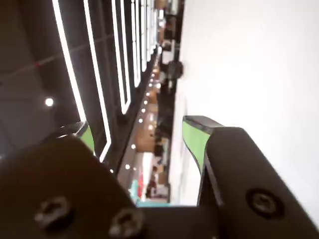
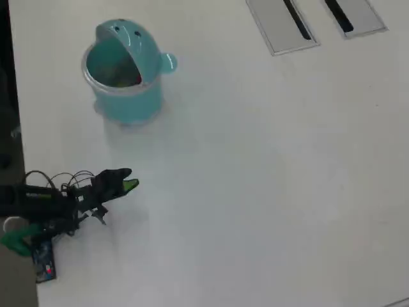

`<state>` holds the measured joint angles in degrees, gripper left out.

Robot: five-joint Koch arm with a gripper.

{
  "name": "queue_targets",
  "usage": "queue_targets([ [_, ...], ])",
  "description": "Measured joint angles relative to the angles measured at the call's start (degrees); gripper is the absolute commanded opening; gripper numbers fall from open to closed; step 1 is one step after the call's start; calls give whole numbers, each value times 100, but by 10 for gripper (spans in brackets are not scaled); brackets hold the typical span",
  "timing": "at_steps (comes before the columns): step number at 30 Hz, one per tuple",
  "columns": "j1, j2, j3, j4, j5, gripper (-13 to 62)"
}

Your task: Grasp RGB lego blocks and put them in the bin one by one.

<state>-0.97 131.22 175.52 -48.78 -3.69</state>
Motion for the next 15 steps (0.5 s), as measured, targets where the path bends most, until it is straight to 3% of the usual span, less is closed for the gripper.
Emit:
queue_targets([
  [15,132,0,211,-299,18,358],
])
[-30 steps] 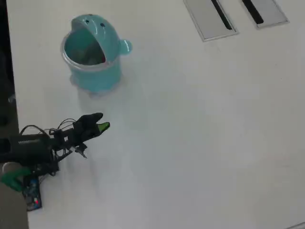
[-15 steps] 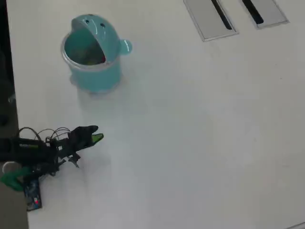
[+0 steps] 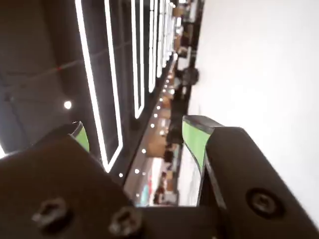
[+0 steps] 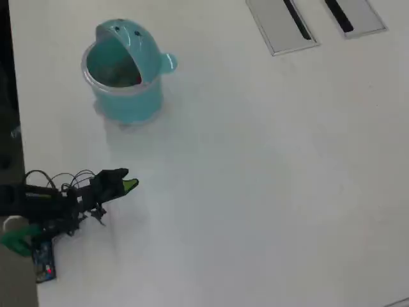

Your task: Grasp RGB lego blocks and put them in the bin one by one.

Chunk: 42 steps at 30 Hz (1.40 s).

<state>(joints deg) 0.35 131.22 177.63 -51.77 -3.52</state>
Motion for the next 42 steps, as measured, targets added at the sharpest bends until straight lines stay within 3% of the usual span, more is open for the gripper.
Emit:
queue_targets([
  [26,-185,0,0,2918,176,347],
  [42,-185,0,0,3621,176,347],
])
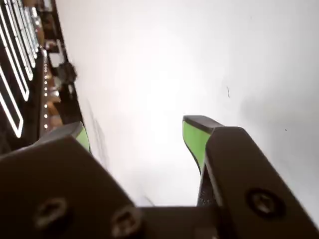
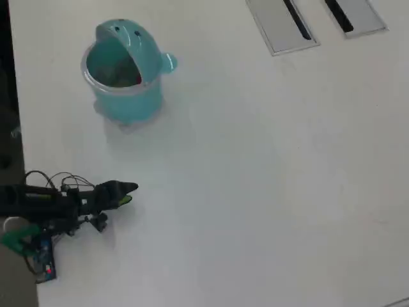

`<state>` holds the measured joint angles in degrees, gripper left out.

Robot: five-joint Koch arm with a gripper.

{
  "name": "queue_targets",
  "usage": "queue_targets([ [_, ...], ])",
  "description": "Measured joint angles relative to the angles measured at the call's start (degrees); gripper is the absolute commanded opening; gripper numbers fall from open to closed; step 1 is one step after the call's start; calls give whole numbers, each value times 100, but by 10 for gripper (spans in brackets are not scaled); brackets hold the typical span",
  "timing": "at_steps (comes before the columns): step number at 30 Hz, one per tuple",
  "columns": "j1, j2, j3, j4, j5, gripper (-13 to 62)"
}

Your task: Grasp RGB lego blocks and put them in the bin one by one.

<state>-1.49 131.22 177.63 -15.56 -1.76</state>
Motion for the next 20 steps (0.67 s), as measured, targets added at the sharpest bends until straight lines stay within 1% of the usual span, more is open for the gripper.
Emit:
queue_targets([
  [4,44,0,0,264,0,347],
  [20,0,0,-9,272,0,346],
])
